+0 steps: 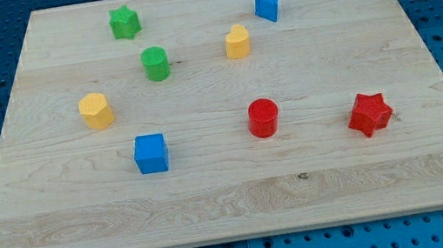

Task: Place your arm at the top right side of red star

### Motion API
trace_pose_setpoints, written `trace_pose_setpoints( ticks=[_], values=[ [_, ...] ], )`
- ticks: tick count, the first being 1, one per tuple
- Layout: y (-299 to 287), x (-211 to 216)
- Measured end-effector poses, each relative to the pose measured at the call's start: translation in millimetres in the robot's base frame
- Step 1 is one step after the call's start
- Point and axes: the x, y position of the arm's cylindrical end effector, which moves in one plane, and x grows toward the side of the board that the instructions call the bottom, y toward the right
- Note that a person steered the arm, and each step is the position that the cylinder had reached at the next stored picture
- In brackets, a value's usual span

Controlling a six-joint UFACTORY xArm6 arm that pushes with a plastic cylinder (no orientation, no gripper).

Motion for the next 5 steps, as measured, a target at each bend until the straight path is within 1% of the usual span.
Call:
trace_pose_setpoints(
  ticks=[1,2,4,5],
  values=[
    [0.0,28.3],
    [0.0,43.4],
    [-26.7,107.5],
    [-26.9,114.6]
  ],
)
